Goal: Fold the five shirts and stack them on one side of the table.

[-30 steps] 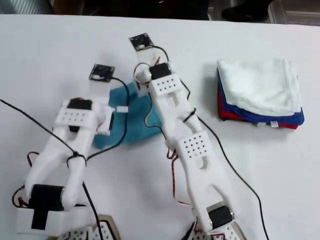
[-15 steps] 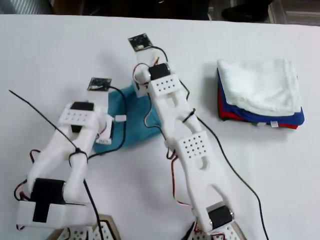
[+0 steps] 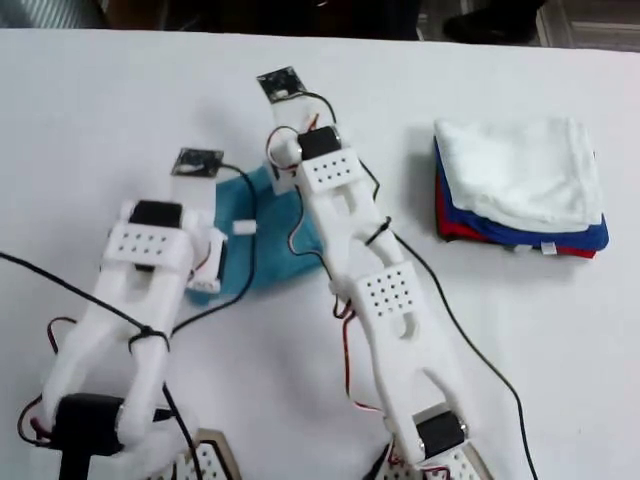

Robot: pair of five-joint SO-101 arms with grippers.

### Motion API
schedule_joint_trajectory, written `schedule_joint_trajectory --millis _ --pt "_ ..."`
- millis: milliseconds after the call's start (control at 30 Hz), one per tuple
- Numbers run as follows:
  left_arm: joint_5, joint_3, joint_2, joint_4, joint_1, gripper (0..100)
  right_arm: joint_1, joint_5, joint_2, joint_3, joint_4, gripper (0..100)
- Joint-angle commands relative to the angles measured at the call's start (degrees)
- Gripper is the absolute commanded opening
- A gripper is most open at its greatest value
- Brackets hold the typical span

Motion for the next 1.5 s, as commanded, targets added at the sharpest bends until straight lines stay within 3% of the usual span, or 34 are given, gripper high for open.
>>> schedule_joint_trajectory --millis 0,167,333,733,1100,1300,1467 --pt "0.1 5.0 -2.3 -7.6 0.4 3 0.6 0.4 -0.6 -1.8 0.4 2.0" --pt "0.0 11.2 -2.3 -19.3 0.4 3 0.7 0.4 -0.3 -1.8 0.8 2.0" --pt "-2.3 12.2 -2.2 -22.9 0.4 3 2.4 0.4 0.0 -1.1 -1.0 2.0" --pt "-3.5 10.7 -2.8 -16.8 0.3 3 3.8 2.3 -3.9 -1.8 2.3 2.0" --pt "-3.7 -15.8 -2.8 7.7 0.3 3 3.6 1.8 -15.0 -1.8 13.8 3.9" --pt "-3.3 -22.9 -2.4 4.7 -6.0 3 3.5 1.8 -16.4 -1.1 19.6 27.1" --pt "-3.6 -18.6 -2.3 -0.7 -14.2 3 0.0 -2.4 -16.3 1.3 19.6 23.4"
